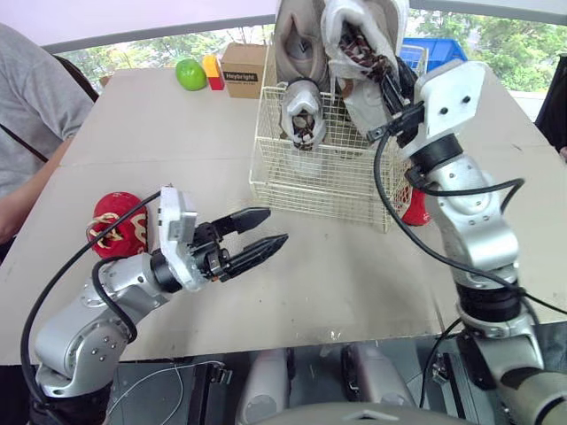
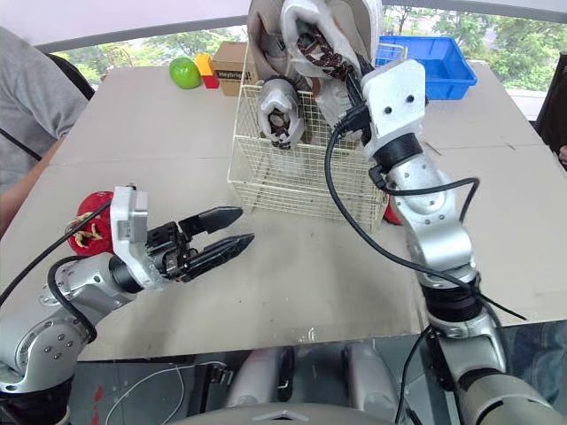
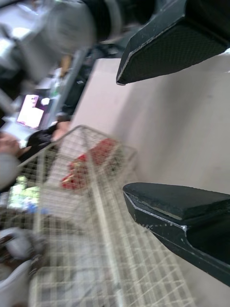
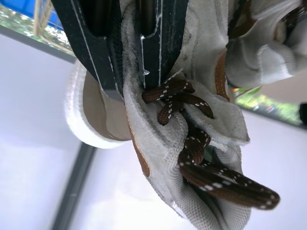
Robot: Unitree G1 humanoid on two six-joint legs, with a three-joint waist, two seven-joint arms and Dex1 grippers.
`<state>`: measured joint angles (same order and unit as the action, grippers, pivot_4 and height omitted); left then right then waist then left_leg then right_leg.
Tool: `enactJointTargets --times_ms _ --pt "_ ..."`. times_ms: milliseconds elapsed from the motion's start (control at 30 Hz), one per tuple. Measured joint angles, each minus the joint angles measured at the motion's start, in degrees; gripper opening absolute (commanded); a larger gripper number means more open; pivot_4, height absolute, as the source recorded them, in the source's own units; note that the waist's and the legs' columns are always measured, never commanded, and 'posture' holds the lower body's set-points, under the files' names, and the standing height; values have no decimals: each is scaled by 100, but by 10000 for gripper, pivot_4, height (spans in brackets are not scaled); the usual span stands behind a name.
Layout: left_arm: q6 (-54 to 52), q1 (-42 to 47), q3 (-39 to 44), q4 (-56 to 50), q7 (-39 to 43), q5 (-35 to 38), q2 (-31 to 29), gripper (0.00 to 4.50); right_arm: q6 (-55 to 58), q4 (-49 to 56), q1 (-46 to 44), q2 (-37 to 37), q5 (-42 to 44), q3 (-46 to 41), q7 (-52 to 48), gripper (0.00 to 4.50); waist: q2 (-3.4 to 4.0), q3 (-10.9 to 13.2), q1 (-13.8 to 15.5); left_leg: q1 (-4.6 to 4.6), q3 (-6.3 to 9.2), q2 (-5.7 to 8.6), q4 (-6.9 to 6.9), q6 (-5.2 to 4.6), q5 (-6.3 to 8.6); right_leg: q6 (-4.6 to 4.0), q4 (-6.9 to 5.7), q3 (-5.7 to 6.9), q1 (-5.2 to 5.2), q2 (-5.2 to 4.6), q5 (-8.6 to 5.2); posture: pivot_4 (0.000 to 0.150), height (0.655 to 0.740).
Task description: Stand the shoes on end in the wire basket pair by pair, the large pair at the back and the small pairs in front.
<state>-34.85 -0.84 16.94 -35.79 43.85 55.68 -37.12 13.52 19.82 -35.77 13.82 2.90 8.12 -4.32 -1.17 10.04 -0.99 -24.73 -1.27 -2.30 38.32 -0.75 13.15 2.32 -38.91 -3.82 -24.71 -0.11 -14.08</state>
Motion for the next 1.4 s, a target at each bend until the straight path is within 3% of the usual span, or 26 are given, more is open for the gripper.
enactJointTargets --times_ms 400,600,767,1000,1300,1333,1400 --pt "157 -253 59 -246 -283 15 59 35330 -1698 -1533 52 -814 -502 -249 605 1161 -3 -2 -20 7 1 -1 0 0 0 -2 -3 0 6 0 1 1500 7400" --pt "339 -423 89 -250 -178 -10 58 35330 -2285 -2124 135 -866 -610 -388 681 1161 -8 -5 -9 8 1 -1 1 0 0 -3 -2 1 9 -1 0 1500 7400" --pt "425 -455 89 -250 -157 -50 50 35330 -2127 -2057 501 -977 -488 -435 623 1161 -7 -5 -14 8 4 -2 0 0 0 -3 -3 1 9 0 0 1500 7400" --pt "489 -382 85 -252 -304 -98 100 35330 -1017 -1116 996 -1084 -13 -602 446 1161 -7 -5 -5 8 9 -3 0 0 0 -2 -2 1 8 0 0 1500 7400" --pt "726 -335 92 -252 -444 -96 287 35330 -458 -797 1124 -1086 217 -641 204 1161 -14 -11 2 9 5 -2 1 -1 0 -2 -1 4 11 0 0 1500 7400" --pt "764 -334 92 -252 -469 -99 302 35330 -374 -766 1125 -1054 243 -645 144 7172 -18 -14 4 9 5 -2 1 -1 0 -3 0 5 12 0 0 1500 7400" --pt "782 -333 86 -252 -502 -125 318 35330 -266 -723 1160 -1008 308 -645 29 14253 -26 -21 5 10 6 -2 0 -1 0 -3 0 6 13 0 0 1500 7400"
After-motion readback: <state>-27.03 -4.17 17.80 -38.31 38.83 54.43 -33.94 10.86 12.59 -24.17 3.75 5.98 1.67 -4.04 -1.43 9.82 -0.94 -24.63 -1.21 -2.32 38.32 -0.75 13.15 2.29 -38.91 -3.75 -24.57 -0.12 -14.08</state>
